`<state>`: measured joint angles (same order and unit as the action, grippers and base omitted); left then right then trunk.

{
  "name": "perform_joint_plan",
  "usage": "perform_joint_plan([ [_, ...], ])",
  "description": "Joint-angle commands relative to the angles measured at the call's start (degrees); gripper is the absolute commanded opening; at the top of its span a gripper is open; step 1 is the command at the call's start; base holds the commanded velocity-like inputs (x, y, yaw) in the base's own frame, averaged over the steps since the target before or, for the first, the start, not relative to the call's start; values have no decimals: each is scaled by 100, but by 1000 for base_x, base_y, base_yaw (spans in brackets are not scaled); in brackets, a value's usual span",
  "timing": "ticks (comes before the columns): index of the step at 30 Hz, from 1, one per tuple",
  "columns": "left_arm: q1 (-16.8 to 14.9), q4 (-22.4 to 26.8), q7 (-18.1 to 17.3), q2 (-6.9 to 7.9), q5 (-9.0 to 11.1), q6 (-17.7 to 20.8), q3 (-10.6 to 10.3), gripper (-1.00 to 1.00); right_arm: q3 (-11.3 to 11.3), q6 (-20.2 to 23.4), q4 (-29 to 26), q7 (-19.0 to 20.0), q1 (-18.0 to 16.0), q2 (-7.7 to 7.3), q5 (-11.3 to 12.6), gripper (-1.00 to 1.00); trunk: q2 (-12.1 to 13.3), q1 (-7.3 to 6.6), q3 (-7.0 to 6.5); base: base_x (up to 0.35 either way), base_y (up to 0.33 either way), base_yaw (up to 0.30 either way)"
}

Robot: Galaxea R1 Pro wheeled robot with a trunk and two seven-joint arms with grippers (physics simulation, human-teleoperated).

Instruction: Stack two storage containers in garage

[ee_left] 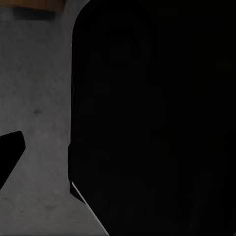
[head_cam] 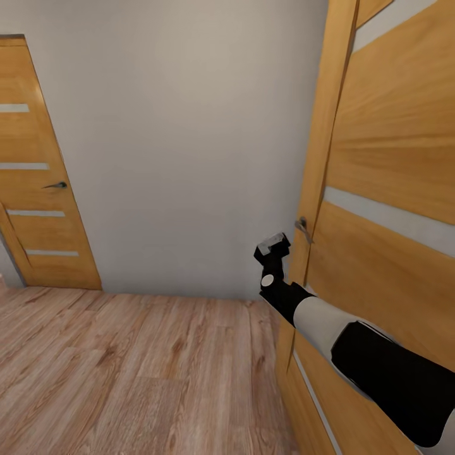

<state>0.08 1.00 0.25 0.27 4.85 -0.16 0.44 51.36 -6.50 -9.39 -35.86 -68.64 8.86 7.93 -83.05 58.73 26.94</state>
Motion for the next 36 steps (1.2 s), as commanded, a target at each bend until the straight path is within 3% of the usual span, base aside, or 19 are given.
perform_joint_plan([
  [1, 1, 6, 2, 0, 51, -2, 0, 100, 41, -38, 7, -8, -6, 2, 61, 100, -3, 0, 6, 0, 0, 204],
  [36, 1, 6, 19, 0, 51, -11, 0, 100, 39, -55, 7, 4, -8, -27, 60, 100, -3, 0, 8, 0, -24, 14],
])
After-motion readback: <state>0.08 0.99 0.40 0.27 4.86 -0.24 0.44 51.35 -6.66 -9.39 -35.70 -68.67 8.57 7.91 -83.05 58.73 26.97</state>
